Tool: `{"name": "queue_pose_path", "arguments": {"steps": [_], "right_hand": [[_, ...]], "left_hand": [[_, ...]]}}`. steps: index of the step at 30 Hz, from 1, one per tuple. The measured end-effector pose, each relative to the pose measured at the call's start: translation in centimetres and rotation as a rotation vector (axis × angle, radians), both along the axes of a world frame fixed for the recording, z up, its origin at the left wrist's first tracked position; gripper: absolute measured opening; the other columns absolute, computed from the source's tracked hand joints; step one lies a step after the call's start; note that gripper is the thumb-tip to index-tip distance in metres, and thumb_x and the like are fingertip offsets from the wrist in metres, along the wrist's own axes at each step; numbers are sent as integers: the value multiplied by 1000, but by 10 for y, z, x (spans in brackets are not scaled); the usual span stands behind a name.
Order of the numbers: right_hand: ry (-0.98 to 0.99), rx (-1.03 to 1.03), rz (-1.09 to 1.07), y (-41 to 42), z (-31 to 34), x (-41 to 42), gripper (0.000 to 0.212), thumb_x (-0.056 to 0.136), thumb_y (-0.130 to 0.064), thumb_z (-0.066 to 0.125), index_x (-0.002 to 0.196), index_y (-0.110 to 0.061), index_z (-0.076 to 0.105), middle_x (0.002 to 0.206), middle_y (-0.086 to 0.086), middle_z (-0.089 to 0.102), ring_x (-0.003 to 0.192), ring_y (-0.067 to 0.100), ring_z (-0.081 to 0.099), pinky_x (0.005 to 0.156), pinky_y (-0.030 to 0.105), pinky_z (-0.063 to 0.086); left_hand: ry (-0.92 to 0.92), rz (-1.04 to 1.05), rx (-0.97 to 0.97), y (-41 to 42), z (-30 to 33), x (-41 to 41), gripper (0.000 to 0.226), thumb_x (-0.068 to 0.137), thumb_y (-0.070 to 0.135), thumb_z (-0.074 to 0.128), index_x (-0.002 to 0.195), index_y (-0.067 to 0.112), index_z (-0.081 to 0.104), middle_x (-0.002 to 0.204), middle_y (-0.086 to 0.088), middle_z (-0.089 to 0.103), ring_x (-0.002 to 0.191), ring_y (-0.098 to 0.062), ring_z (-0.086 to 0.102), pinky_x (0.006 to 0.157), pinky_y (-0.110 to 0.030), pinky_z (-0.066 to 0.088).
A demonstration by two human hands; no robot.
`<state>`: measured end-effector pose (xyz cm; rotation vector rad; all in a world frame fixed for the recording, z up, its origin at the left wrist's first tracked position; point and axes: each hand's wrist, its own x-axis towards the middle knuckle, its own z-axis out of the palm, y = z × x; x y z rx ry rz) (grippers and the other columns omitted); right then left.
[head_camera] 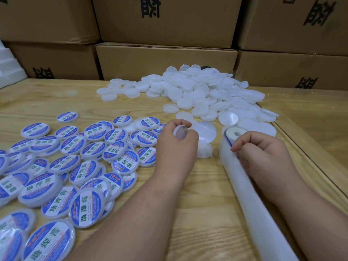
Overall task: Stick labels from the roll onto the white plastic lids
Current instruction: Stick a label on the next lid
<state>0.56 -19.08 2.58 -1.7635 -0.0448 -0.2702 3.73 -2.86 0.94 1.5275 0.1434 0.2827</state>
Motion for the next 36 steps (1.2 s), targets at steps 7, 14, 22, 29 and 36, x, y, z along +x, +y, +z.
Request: {"name": "queue_pose_path", "arguments": {"steps": [7,14,22,29,36], "right_hand": [[-229,-153,-16,4,-5,2,40,89,4,66,79,-34,71,81,-4,65,60,5,52,56,12,42],[-257,-292,-71,3,-7,4,38,84,0,71,80,-38,70,81,-10,55,60,11,51,58,5,38],[-250,-134,-105,3,-6,4,27,85,-7,74,79,-32,72,73,-7,62,53,11,52,52,18,44],[-44,272,23,-2,-1,5,9,80,-20,67,77,-27,73,57,-2,54,43,10,41,40,22,34],[283,572,285,-11,2,11,25,76,-23,66,99,-16,66,59,-1,39,42,9,22,37,17,20]], "left_hand": [[0,-74,16,-2,4,-6,23,67,26,56,83,39,66,58,17,58,50,-11,51,40,-16,37],[-13,-145,64,-2,1,-6,21,66,30,56,83,36,67,61,16,61,56,-11,53,49,-21,42],[-165,-303,-135,2,2,-7,32,85,33,39,92,16,64,75,-5,67,60,-19,48,58,-23,43],[-46,-238,-107,5,-1,1,34,84,29,64,116,41,62,103,14,68,90,-8,63,71,-26,48],[-70,-178,49,6,-8,2,10,89,30,75,100,32,75,96,18,76,88,1,71,72,-16,53]]}}
